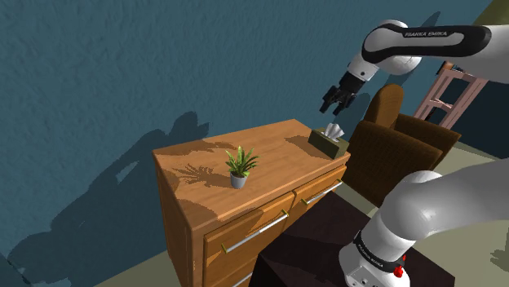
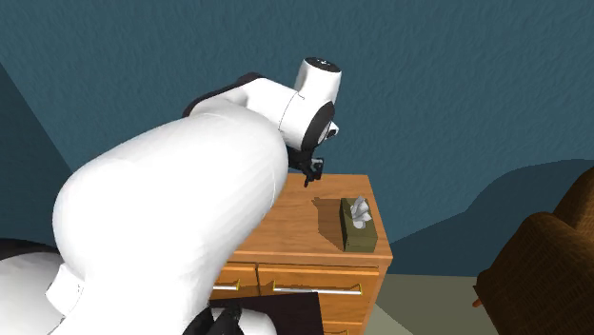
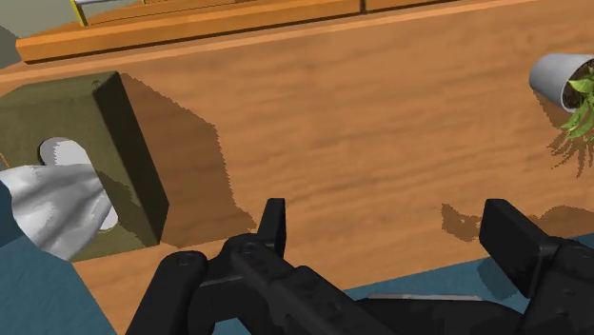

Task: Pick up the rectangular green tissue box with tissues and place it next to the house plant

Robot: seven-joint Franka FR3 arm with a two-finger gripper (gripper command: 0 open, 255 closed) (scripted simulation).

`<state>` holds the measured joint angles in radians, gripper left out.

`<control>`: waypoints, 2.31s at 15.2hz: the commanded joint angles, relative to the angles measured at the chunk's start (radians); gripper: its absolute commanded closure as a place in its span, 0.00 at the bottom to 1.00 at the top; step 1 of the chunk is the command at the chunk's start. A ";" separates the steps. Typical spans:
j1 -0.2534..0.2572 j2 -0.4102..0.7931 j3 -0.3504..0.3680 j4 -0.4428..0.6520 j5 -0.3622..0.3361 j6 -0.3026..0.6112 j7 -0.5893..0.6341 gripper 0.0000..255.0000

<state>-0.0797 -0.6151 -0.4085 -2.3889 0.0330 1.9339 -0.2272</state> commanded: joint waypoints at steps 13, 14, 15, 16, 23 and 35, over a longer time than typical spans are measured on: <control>0.116 0.481 -0.482 0.238 0.389 0.105 -0.513 0.00; 0.121 0.541 -0.516 0.268 0.451 0.088 -0.566 0.00; 0.119 0.605 -0.545 0.300 0.519 0.064 -0.620 0.00; 0.106 0.674 -0.565 0.334 0.588 0.034 -0.674 0.00; -0.069 0.964 -0.518 0.489 0.858 -0.094 -0.848 0.00; -0.059 0.994 -0.492 0.461 0.900 -0.049 -0.868 0.00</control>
<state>-0.1384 0.3783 -0.9005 -1.9275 0.9324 1.8848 -1.0948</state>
